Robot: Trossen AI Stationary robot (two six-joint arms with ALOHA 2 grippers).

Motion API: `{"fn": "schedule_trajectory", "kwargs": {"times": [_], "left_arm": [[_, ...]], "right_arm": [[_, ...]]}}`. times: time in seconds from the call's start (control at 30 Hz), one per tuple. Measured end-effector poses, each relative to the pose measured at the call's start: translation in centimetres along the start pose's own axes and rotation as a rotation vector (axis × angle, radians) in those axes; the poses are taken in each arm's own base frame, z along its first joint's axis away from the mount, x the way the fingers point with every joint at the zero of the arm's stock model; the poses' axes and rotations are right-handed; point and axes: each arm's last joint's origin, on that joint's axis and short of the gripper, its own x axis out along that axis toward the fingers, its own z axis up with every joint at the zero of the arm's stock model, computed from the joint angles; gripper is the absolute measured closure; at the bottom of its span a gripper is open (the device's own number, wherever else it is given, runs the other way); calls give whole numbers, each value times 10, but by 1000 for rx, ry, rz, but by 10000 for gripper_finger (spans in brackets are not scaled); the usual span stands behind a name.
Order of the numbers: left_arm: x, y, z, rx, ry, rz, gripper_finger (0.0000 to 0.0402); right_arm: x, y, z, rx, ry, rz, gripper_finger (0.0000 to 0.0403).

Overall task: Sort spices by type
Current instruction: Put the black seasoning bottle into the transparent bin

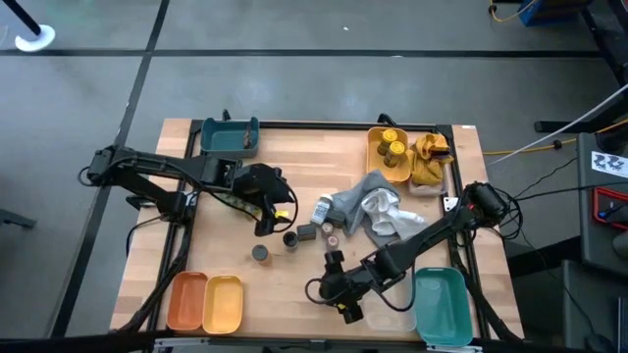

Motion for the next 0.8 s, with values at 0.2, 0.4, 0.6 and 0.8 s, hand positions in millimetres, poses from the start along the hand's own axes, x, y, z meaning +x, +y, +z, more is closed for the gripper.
{"fn": "schedule_trajectory", "kwargs": {"times": [0.2,0.4,0.6,0.8], "left_arm": [[0,0,0,-10,2,0,137],[0,0,0,-12,2,0,137],[0,0,0,-12,2,0,137],[0,0,0,-12,2,0,137]], "right_arm": [[5,0,-1,0,-3,-28,109],[12,0,-5,-3,20,-22,109],[12,0,-4,-2,17,-21,130],[12,0,-4,-1,13,-12,197]]}}
